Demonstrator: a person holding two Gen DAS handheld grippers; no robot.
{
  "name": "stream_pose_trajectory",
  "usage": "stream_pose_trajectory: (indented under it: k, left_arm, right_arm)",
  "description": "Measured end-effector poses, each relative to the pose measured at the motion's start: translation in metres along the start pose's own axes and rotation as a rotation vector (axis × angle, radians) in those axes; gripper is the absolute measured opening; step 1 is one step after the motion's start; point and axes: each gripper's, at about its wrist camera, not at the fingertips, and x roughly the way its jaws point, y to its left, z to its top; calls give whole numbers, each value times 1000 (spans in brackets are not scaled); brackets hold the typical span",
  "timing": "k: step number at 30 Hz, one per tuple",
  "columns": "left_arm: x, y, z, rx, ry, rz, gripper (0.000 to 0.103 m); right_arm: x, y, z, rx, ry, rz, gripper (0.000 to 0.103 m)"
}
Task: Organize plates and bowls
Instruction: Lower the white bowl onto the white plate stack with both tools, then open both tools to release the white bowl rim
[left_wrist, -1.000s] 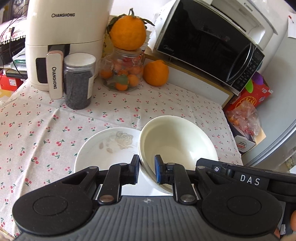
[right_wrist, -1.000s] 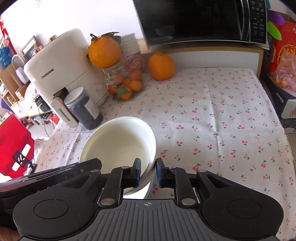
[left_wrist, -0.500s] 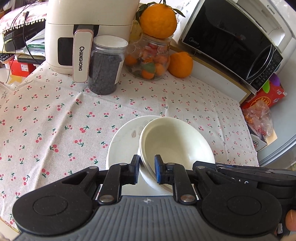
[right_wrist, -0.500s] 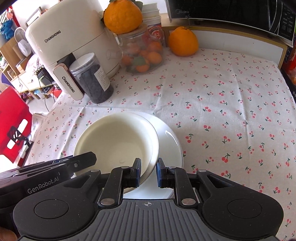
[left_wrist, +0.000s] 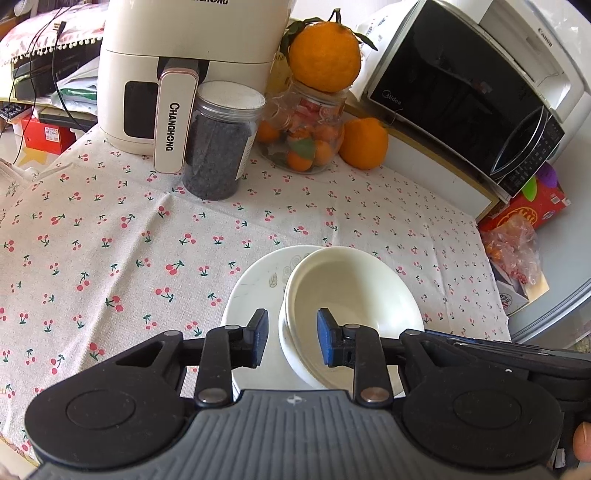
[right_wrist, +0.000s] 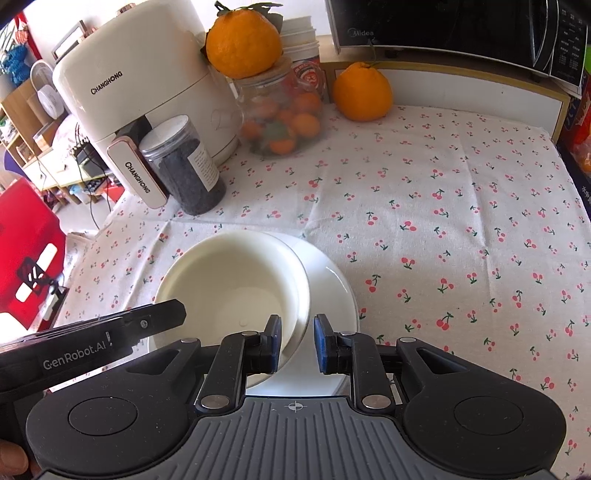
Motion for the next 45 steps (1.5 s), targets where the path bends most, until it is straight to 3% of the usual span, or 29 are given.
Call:
stream_pose_trajectory:
  k: [6, 19, 21, 23, 27, 29, 31, 32, 35, 37, 45]
  left_arm:
    - [-2, -1, 0, 3, -2, 9, 25]
    - [-13, -2, -2, 28, -42, 36, 36]
    - [-15, -2, -4, 36, -51, 48, 39]
    - [-17, -2, -6, 42, -57, 49, 51]
    - [-21, -1, -10, 40, -68, 62, 55]
    - [-22, -1, -12, 48, -70, 61, 68]
    - [-24, -3, -13, 63, -80, 72, 72]
    - [-26, -4, -13, 70, -91, 81, 72]
    - [-32, -4, -12, 83, -124, 91, 86]
    - [-35, -3, -11, 76, -133, 97, 90]
    - [-37, 1, -12, 43, -114, 134, 100]
  right_arm:
    - [-11, -6, 0, 13, -27, 16, 21]
    - [-25, -9, -4, 8, -41, 37, 21]
    - [-28, -7, -5, 0, -46, 44, 22]
    - [-32, -6, -7, -11, -55, 51, 26]
    - [-35, -5, -8, -18, -56, 66, 26]
    - [-37, -5, -10, -25, -59, 72, 31]
    - [-36, -3, -11, -34, -64, 61, 56]
    - [-35, -2, -11, -42, -66, 54, 59]
    - [-35, -2, -12, -48, -67, 57, 63]
    - [-37, -3, -12, -37, -76, 64, 73]
    - [-50, -7, -21, -10, -100, 93, 83]
